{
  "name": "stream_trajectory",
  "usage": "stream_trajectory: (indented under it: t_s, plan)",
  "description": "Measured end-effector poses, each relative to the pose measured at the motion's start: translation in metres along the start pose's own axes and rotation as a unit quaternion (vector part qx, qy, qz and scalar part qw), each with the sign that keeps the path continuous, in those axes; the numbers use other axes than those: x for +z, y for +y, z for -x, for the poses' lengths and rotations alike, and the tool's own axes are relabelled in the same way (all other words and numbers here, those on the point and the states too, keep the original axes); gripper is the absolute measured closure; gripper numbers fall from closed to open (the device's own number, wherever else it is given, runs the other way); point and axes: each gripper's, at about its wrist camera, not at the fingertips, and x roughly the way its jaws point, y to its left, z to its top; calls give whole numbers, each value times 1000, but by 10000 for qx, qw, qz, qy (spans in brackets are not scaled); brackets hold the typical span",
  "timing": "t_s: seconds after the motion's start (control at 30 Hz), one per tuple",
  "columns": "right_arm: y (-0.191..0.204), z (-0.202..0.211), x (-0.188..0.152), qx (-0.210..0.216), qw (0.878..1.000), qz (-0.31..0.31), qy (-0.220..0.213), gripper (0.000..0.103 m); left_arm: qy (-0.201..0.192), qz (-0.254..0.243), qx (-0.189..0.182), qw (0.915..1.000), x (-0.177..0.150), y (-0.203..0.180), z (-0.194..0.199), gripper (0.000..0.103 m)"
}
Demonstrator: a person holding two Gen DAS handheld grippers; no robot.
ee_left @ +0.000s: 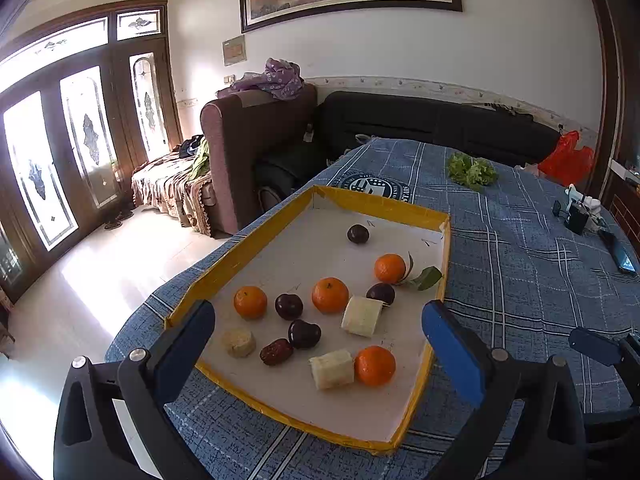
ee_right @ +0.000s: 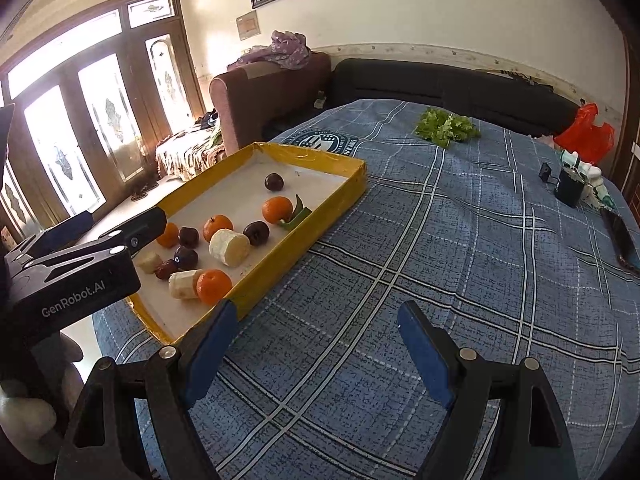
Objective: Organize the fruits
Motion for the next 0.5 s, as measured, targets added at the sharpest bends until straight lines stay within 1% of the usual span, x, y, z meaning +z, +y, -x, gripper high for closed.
stream_trajectory:
  t_s: [0.37, 0.5]
  plan:
    - [3, 10, -3, -37, 10000, -4, -86, 16, -97, 10, -38, 9999, -1, 2, 12, 0]
    - [4, 13, -3, -31, 9999, -3, -110, 16, -209, 62, 38, 9998, -1, 4, 18, 0]
